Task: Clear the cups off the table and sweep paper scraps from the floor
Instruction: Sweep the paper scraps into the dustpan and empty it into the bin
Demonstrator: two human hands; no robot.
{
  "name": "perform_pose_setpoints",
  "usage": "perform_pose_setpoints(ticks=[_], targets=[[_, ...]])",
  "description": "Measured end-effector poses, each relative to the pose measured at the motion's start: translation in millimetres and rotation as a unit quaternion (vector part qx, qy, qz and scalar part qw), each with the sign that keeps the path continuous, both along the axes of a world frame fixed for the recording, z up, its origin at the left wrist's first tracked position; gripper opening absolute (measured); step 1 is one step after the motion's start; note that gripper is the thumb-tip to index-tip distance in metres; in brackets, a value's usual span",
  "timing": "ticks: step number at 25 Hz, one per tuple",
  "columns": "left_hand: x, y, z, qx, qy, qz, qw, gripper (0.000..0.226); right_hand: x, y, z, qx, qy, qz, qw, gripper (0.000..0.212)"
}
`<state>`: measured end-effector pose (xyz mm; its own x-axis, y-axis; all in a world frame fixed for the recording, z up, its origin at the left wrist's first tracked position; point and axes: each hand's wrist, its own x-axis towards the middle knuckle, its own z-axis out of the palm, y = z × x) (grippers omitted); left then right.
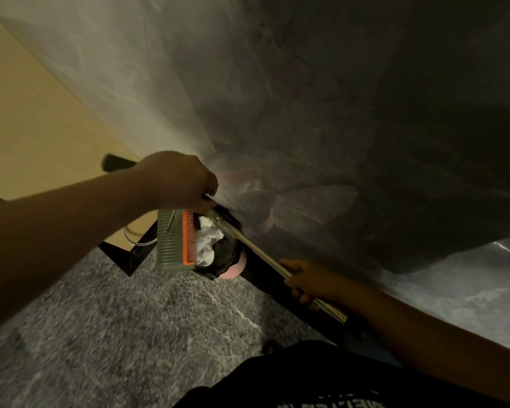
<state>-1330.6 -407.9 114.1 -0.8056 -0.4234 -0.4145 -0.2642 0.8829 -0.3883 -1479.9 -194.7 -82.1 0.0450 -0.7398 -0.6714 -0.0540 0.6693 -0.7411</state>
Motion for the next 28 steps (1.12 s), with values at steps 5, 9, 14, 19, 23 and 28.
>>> perform_pose_setpoints(ticks=[5,9,14,19,23,28], targets=[[-16.0,-2.8,20.4,-0.024,0.011,-0.033,0.999,0.038,0.2,-6.5,0.7,-0.009,0.005,0.009,1.000,0.054],[-12.3,10.4,3.8,0.018,-0.015,-0.013,1.000,0.034,-1.9,-6.8,-1.8,-0.011,-0.005,-0.003,1.000,0.050],[-17.9,5.5,23.1,-0.003,0.013,-0.021,1.000,0.036,1.1,-7.7,-8.3,-0.012,0.001,-0.004,1.000,0.049],[-29.6,37.4,-3.4,0.005,-0.040,-0.051,0.998,0.037,1.8,-9.6,-16.3,-0.009,0.004,0.004,1.000,0.050],[-37.0,21.1,10.4,-0.008,-0.018,-0.051,0.998,0.038,5.0,-8.6,-19.5,-0.017,-0.001,0.000,1.000,0.046],[-30.2,21.6,4.3,-0.002,-0.037,-0.047,0.998,0.038,3.4,-5.2,-18.6,-0.023,-0.006,-0.006,1.000,0.049]])
